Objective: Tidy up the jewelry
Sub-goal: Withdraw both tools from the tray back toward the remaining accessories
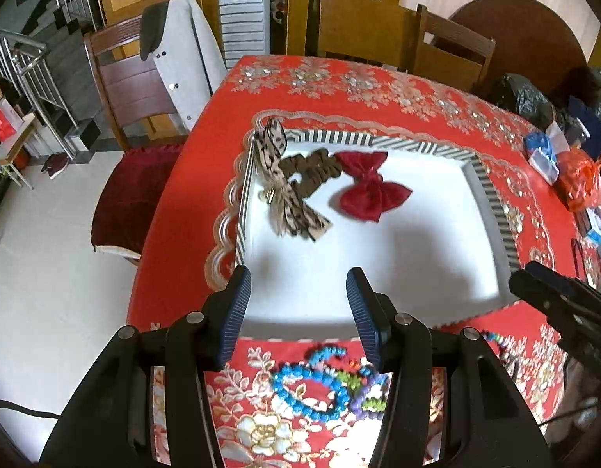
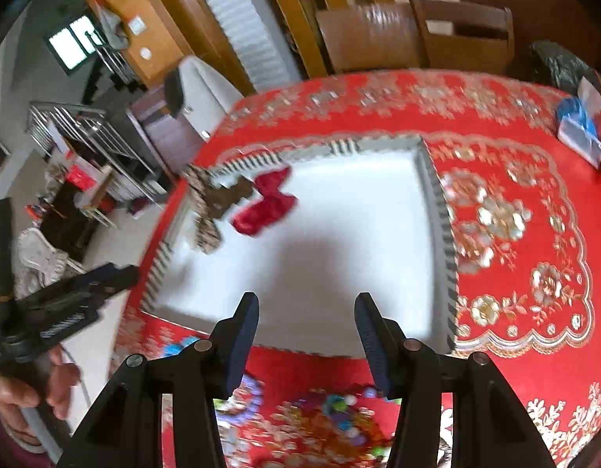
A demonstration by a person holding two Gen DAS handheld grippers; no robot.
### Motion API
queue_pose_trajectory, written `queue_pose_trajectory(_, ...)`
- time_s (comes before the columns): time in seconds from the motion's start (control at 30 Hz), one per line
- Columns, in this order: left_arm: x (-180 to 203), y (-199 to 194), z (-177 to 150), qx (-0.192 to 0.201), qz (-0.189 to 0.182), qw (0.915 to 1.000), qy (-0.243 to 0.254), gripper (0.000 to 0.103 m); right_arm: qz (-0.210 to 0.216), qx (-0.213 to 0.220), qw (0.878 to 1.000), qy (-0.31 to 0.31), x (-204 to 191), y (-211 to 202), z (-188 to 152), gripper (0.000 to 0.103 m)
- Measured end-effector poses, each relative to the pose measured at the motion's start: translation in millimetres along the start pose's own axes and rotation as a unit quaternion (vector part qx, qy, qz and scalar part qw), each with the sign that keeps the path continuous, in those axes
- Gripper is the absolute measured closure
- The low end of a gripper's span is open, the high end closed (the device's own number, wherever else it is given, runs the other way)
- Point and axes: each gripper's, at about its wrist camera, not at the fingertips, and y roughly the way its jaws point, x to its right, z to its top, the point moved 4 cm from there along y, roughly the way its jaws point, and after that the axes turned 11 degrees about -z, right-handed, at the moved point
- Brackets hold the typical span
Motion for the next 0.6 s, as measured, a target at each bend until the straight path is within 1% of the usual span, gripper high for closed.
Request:
queue_pose_trajectory(0.07, -2.1, 2.6, -3.8, -0.001, 0.005, 1.0000, -0.001, 0.052, -0.003, -0.012, 1.000, 0.002, 5.2, 12.0, -1.6, 0.054)
queue_pose_trajectory(0.13, -6.8, 8.3, -7.2, -0.009, 0.012, 0.9999, -0.006, 0.052, 0.007, -0.027, 1.000, 0.010, 11.3, 23.8, -3.5, 0.054)
queue_pose_trajectory(0.23, -16.9, 20.3, -10.9, -0.023, 0.025, 0.9992, -0.020, 0.052, -0.004, -0.048, 0.999, 0.006, 17.6, 40.5, -4.0, 0.054)
queue_pose_trajectory(0.3, -22.6, 28.1, -13.8, -0.032, 0.033, 0.9986, -0.028, 0.052, -0.004, -0.066, 0.998, 0.002, 20.3, 49.9, -6.7, 0.054)
queue_pose_trajectory(0.4, -29.9, 43.4, -20.4, -0.058, 0.038, 0.9968, -0.040, 0.052, -0.003, -0.085, 0.996, -0.008, 21.7, 56.8, -14.5, 0.054)
queue_pose_trajectory(0.47, -32.0, 51.1, -25.9, -0.072, 0.039, 0.9957, -0.044, 0.052, 0.000, -0.085, 0.996, -0.013, 21.3, 54.7, -17.5, 0.054)
queue_pose_trajectory(0.6, -33.2, 53.6, -33.3, -0.075, 0.043, 0.9954, -0.040, 0.052, 0.008, -0.091, 0.995, -0.028, 16.7, 47.2, -26.0, 0.050)
